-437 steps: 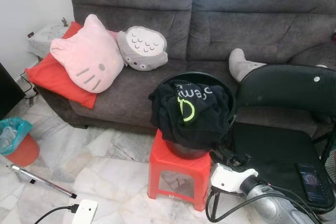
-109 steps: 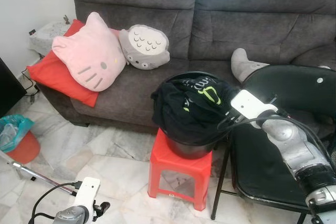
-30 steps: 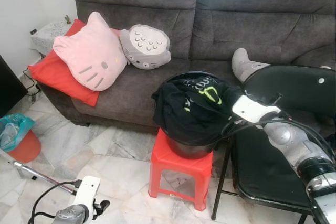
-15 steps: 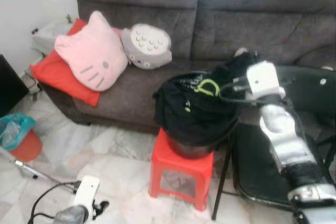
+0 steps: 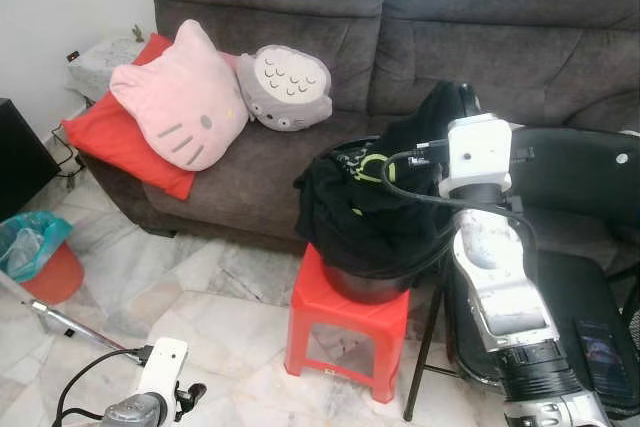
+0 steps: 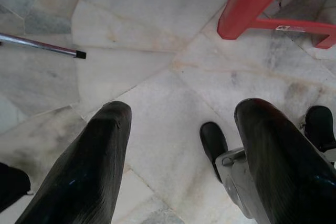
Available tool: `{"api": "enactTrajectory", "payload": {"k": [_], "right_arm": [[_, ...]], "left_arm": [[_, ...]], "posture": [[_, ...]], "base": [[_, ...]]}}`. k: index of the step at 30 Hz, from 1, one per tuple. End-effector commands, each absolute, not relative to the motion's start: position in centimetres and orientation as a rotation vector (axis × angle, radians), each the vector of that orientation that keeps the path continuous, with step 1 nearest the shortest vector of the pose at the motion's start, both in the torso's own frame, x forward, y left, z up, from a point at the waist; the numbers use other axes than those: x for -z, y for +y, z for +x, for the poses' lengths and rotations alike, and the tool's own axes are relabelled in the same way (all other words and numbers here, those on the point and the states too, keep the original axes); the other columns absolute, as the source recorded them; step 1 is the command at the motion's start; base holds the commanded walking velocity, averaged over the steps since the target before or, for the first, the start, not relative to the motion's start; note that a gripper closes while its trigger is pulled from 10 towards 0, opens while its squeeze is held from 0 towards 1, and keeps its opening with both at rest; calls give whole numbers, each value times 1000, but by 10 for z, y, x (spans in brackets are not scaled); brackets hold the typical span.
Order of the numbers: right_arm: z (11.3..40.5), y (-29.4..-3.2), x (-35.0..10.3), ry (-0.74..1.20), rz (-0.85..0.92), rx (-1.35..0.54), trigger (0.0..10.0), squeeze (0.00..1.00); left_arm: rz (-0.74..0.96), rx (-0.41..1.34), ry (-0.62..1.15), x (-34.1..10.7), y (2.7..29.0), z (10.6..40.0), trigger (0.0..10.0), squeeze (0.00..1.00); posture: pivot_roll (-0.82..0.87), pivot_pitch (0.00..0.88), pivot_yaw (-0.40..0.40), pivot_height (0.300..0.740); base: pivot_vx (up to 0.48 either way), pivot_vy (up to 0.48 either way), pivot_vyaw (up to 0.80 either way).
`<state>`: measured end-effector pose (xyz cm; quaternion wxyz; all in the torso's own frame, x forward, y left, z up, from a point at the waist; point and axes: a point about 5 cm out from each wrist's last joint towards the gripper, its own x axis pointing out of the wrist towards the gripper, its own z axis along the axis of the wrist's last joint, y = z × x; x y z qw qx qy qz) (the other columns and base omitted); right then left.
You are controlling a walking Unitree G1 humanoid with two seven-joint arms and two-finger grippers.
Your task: Hang hanger
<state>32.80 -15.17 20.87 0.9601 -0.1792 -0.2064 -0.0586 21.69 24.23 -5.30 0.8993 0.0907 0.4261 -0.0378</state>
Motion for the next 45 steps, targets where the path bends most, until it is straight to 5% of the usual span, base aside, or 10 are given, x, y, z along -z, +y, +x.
{"api": "enactTrajectory", "payload": {"k": [1, 17, 45], "right_arm": [[326, -154, -222, -460, -356, 141, 10000, 0], [316, -169, -204, -348, -161, 281, 10000, 0], [314, -184, -207, -341, -117, 391, 10000, 0]], "left_arm": [[176, 54, 882, 53, 246, 216, 10000, 0], [154, 13, 898, 53, 254, 212, 10000, 0], [148, 13, 907, 53, 254, 211, 10000, 0]], "posture": [[-60, 0, 13, 740], [-71, 0, 72, 740], [-70, 0, 74, 740]], "base": [[0, 0, 0], [0, 0, 0], [0, 0, 0]]}}
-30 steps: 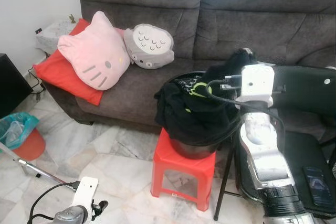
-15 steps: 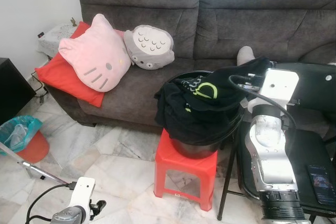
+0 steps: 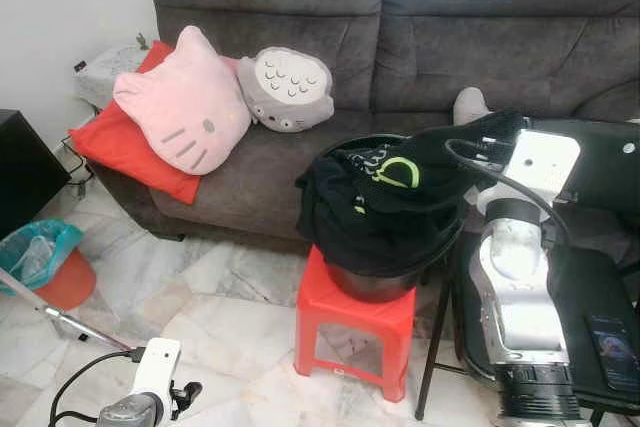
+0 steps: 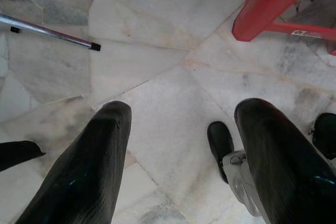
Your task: Hang hanger
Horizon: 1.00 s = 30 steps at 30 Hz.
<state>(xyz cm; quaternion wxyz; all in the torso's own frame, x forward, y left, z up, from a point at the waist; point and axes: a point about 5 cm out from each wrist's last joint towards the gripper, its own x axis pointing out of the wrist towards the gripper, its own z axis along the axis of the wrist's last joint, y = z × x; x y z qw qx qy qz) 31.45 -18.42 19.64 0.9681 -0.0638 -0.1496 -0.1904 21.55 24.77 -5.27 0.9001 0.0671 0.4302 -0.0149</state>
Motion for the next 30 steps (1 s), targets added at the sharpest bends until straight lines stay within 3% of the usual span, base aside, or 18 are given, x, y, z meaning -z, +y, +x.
{"api": "enactTrajectory", "payload": {"k": [1, 30], "right_arm": [[314, -184, -208, -342, -119, 391, 10000, 0], [316, -182, -207, -334, -126, 393, 10000, 0]], "left_arm": [[146, 12, 907, 54, 254, 211, 10000, 0], [146, 15, 906, 52, 256, 212, 10000, 0]], "posture": [[-67, 0, 73, 740], [-55, 0, 86, 740]], "base": [[0, 0, 0], [0, 0, 0]]}}
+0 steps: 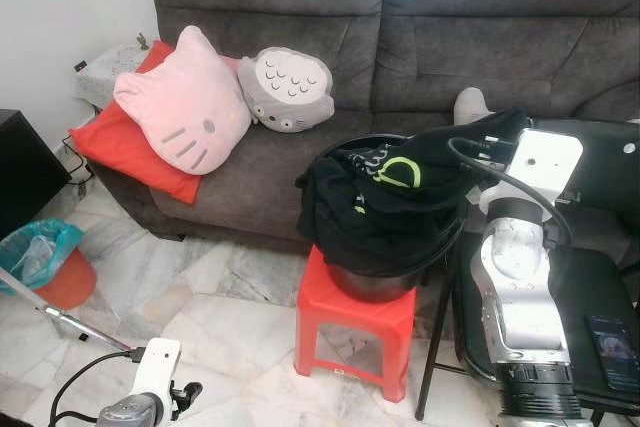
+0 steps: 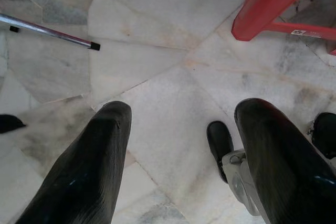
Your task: Hang hanger
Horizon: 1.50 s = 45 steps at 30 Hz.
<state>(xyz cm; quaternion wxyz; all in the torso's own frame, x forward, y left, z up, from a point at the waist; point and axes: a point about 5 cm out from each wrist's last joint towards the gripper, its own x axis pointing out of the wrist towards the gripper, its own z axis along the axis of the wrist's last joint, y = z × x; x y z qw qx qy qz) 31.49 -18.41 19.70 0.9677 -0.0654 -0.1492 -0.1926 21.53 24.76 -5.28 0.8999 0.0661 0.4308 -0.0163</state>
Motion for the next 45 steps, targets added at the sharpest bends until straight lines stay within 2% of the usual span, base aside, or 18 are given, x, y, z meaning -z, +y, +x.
{"api": "enactTrajectory", "payload": {"k": [1, 45], "right_arm": [[315, -180, -207, -337, -132, 389, 10000, 0], [320, -194, -215, -368, -175, 416, 10000, 0]], "left_arm": [[150, 19, 907, 52, 257, 211, 10000, 0], [138, 8, 906, 53, 256, 210, 10000, 0]], "posture": [[-58, 0, 91, 740], [-53, 0, 63, 740]], "base": [[0, 0, 0], [0, 0, 0]]}}
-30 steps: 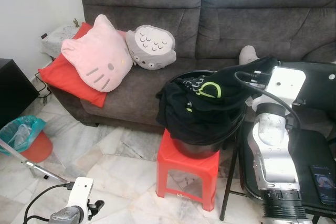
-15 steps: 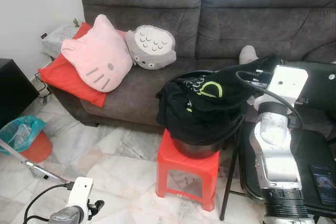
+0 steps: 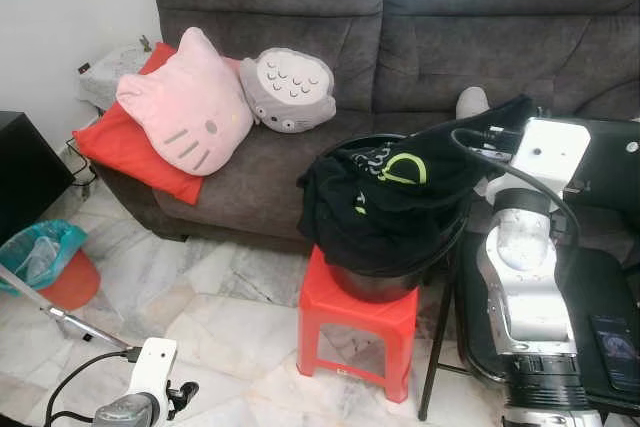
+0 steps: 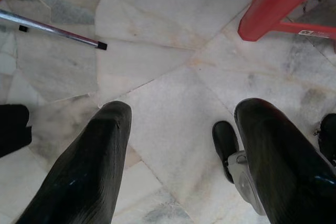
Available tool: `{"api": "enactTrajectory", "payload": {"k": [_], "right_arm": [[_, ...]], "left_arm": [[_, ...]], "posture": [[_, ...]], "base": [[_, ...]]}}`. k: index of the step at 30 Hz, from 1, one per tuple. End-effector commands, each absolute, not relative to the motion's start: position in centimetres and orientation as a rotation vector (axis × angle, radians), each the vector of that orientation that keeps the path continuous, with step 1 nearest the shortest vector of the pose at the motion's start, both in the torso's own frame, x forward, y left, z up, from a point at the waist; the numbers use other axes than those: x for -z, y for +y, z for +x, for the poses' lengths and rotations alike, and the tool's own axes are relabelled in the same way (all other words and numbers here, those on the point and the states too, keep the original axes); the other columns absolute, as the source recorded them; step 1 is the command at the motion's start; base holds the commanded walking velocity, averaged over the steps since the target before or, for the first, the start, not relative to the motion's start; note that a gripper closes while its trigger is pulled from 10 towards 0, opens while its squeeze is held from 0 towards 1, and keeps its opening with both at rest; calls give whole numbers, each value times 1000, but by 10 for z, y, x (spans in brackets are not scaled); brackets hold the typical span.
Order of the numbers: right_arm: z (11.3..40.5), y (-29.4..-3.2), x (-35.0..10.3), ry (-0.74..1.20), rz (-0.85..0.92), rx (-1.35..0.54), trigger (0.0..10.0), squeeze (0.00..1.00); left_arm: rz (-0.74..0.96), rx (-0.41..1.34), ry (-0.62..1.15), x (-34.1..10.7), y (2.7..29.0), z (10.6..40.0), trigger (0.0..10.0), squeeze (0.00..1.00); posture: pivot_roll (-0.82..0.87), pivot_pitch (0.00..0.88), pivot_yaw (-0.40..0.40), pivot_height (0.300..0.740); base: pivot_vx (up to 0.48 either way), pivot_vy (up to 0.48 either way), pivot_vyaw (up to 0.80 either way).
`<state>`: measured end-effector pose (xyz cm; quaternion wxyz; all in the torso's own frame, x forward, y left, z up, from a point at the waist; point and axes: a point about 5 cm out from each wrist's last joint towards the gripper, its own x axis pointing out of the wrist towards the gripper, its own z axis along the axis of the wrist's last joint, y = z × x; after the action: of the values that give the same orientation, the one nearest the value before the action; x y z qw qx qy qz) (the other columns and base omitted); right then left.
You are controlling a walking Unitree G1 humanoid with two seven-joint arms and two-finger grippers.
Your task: Hang hanger
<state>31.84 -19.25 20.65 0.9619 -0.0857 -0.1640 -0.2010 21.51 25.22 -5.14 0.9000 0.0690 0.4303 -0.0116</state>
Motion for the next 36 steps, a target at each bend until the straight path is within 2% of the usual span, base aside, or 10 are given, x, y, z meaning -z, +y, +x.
{"api": "enactTrajectory", "payload": {"k": [1, 7, 22, 36], "right_arm": [[320, -194, -215, -369, -176, 418, 10000, 0], [322, -198, -224, -398, -184, 423, 10000, 0], [323, -189, -218, -382, -181, 395, 10000, 0], [323, -189, -217, -379, -180, 398, 10000, 0]], "left_arm": [[138, 8, 906, 53, 256, 210, 10000, 0], [136, 7, 905, 53, 256, 210, 10000, 0], [133, 5, 903, 53, 256, 211, 10000, 0], [132, 6, 903, 53, 256, 211, 10000, 0]], "posture": [[-54, 0, 63, 740], [-55, 0, 61, 740], [-46, 0, 59, 740], [-44, 0, 60, 740]], "base": [[0, 0, 0], [0, 0, 0], [-48, 0, 0], [-291, 0, 0]]}}
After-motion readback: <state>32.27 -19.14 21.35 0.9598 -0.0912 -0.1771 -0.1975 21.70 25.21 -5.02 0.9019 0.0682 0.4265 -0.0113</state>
